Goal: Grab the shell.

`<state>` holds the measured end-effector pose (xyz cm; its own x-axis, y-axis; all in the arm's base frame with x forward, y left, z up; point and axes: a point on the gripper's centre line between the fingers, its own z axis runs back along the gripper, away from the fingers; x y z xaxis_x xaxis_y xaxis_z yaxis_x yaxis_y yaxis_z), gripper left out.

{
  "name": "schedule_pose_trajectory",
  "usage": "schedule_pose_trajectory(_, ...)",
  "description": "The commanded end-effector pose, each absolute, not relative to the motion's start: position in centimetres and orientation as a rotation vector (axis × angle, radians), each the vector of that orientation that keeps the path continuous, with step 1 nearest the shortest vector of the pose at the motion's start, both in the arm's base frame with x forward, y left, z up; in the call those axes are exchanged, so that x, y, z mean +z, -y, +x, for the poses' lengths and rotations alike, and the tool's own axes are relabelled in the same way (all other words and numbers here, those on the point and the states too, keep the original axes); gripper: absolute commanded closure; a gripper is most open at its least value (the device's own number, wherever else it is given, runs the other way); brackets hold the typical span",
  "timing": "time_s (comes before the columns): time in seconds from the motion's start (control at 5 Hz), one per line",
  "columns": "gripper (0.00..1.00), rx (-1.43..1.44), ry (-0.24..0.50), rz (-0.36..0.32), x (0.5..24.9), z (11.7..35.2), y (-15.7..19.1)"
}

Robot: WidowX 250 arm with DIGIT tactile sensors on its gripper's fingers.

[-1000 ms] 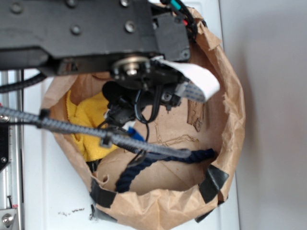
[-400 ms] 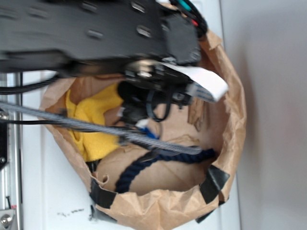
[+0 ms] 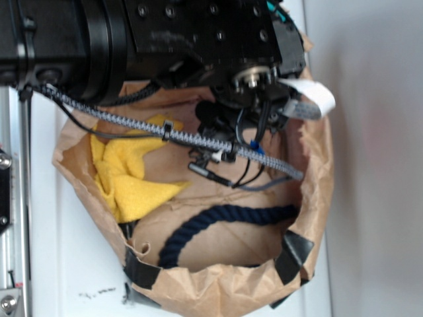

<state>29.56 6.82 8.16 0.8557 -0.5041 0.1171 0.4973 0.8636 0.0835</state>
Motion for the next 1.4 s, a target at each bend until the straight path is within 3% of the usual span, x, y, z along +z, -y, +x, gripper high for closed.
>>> schedule_pose_trajectory(0.0,0.00,-0.563,0.186,0.016,9.6,30.4,-9.0)
schedule_pose_trajectory(0.2,0.00,-0.583,0.198,0.006,9.2,30.2,-9.3)
schedule_pose_trajectory(1.2,0.00,-0.519,0.215,0.103,5.7,32.2,-9.3)
